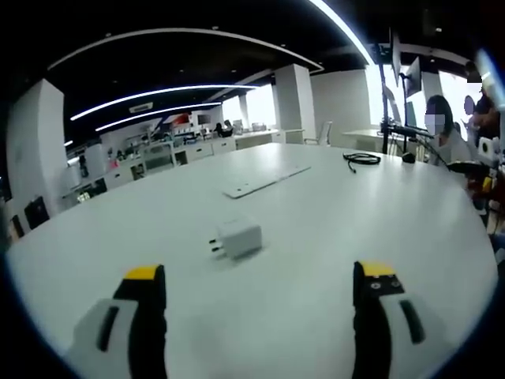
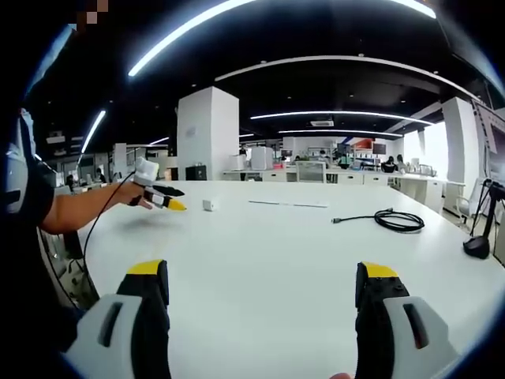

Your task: Plug the desk Type‑C cable into the charger adapter.

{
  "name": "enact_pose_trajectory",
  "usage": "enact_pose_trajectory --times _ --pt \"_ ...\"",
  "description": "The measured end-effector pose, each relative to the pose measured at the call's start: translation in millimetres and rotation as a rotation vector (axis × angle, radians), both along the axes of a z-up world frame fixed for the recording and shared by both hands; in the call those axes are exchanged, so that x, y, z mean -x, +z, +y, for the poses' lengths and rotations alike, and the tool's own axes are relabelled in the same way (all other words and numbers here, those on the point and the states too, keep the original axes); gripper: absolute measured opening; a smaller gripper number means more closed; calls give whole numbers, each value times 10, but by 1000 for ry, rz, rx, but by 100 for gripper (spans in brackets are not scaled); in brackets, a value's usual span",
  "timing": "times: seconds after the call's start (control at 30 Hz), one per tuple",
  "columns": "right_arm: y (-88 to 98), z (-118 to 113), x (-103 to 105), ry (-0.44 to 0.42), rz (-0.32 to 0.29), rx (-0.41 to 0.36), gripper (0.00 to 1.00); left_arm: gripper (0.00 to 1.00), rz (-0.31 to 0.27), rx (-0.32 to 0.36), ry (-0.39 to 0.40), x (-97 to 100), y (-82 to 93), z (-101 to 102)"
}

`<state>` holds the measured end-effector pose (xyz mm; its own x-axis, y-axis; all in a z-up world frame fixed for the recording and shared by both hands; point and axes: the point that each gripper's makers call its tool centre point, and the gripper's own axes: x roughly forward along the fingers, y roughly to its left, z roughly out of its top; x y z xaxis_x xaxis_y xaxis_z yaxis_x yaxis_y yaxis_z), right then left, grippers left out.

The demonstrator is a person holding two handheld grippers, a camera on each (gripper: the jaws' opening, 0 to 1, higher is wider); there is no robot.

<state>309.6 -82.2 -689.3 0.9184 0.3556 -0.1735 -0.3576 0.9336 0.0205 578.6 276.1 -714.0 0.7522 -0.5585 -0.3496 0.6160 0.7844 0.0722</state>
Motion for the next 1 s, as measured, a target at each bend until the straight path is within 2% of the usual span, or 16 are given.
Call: enact_pose_trajectory --times 0.37,0.57,0.8,1.0 --pt "-19 -1 -25 -3 7 6 100 98 6 4 -11 -102 -52 -74" --pt "-46 0 -56 -4 12 9 100 98 9 0 -17 -92 -100 -95" --pt "-61 11 -89 -3 16 11 100 97 1 -2 -17 -210 -102 -82" --pt "-71 -5 -124 -8 21 14 100 97 3 2 -19 -292 -132 -158"
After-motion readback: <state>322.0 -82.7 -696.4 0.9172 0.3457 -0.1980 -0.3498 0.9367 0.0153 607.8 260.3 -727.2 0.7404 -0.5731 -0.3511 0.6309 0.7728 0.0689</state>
